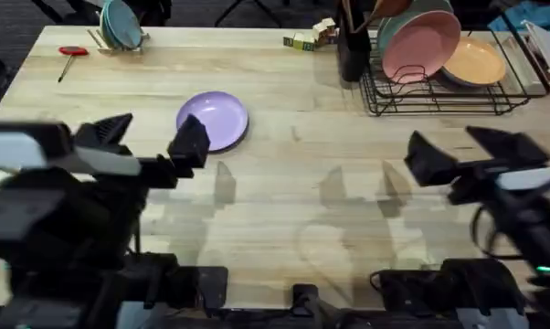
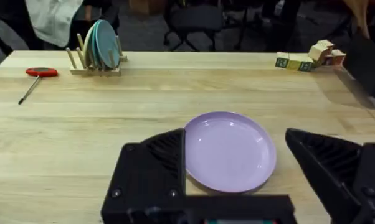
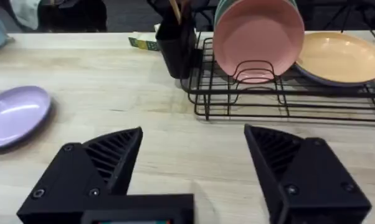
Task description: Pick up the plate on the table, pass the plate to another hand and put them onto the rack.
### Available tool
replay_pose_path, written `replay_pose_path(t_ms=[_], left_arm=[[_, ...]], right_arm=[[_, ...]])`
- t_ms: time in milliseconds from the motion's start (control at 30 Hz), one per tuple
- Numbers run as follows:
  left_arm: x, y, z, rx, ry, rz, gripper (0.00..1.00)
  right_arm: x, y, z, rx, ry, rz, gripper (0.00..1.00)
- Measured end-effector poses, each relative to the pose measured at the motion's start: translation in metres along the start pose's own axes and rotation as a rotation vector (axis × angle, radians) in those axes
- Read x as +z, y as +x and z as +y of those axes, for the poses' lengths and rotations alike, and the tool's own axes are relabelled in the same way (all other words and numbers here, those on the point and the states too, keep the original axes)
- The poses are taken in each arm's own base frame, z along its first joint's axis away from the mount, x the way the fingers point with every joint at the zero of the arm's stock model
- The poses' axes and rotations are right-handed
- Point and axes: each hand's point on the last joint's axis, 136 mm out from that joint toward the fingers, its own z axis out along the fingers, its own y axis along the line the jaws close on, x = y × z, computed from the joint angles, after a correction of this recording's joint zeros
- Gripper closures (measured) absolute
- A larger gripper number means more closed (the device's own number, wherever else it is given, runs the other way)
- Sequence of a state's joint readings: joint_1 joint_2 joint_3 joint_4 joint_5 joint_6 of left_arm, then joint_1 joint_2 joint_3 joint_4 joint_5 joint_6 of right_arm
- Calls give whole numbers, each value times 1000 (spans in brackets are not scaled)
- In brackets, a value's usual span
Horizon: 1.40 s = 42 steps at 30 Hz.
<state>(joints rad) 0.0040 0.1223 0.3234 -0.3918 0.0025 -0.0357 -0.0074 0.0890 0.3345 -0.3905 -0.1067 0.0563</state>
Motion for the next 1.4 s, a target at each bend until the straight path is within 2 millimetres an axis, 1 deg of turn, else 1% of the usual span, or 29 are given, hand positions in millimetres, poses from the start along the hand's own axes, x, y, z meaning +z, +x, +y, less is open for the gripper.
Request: replay_pose_path(t_ms=[100, 233, 367, 467, 600, 633, 700, 833, 900, 967, 1133, 1300, 1400], left_arm=[[-1, -20, -1, -2, -2, 32, 7], [5, -48, -2, -3, -3, 78, 7], [15, -81, -3, -3, -5, 120, 8], [25, -102, -4, -3, -6, 159, 8], [38, -117, -4, -3, -9, 238, 7], [42, -118, -4, -2, -10, 269, 7], [49, -117, -4, 6, -11, 329, 8], [62, -108, -4, 27, -10, 442, 7], [68, -104, -3, 32, -9, 473, 8], [74, -99, -3, 35, -9, 495, 7], [78, -90, -3, 38, -10, 528, 8], [78, -90, -2, 39, -13, 531, 8], [80, -88, 3, 49, -40, 539, 8]], right_arm=[[-10, -26, 3, -1, -2, 24, 7], [-10, -54, 5, 7, -1, 80, 7], [-1, -81, 6, 16, 1, 139, 7], [10, -104, 6, 19, 3, 166, 7], [28, -133, 5, 14, 3, 177, 6], [33, -138, 4, 8, 2, 185, 7], [42, -140, 3, -1, 0, 209, 7], [56, -136, 2, -5, -5, 254, 7], [59, -133, 2, -6, -5, 270, 7], [60, -132, 1, -9, -5, 275, 7], [60, -132, 2, -12, -6, 273, 6], [60, -133, 1, -13, -6, 272, 6], [59, -131, 1, -13, -6, 280, 6]])
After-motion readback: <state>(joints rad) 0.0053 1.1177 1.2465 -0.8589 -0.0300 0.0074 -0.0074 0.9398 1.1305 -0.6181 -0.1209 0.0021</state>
